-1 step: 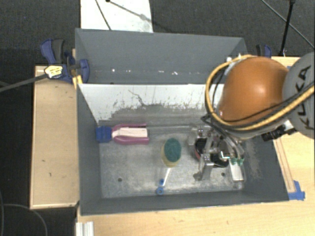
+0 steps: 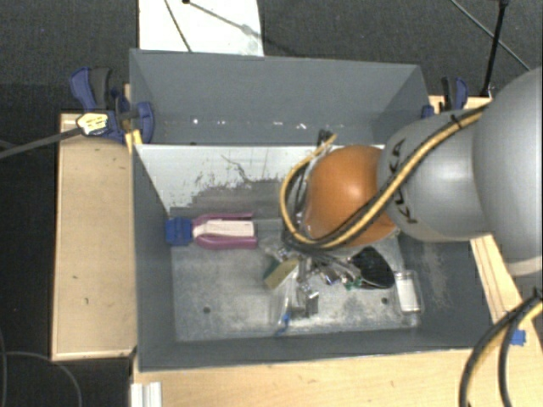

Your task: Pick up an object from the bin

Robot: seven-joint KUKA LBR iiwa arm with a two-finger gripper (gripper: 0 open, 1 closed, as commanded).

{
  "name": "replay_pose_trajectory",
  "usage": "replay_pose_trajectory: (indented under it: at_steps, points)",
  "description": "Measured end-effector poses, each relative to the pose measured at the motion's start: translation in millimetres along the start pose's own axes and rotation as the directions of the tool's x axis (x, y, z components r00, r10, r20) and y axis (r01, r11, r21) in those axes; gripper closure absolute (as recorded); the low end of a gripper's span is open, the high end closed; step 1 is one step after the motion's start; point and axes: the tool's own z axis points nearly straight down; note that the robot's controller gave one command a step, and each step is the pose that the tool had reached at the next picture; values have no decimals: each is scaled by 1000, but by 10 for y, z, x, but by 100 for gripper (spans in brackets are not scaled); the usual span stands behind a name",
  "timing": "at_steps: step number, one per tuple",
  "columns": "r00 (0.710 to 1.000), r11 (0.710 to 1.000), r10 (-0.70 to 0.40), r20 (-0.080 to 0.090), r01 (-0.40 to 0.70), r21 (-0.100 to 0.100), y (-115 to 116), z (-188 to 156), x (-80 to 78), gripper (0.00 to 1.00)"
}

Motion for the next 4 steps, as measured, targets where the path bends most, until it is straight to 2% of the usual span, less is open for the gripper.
replay_pose_trajectory:
  at_steps: [1,2,3,4]
  points:
    - [1000,1000,14,7,-14,6,-444,-348,-118,0]
    - [1000,1000,-10,5,10,3,-462,-323,-295,0]
    - [998,998,-69,0,69,1,-296,-9,-374,0]
    - [985,985,-173,0,173,2,-421,-19,-84,0]
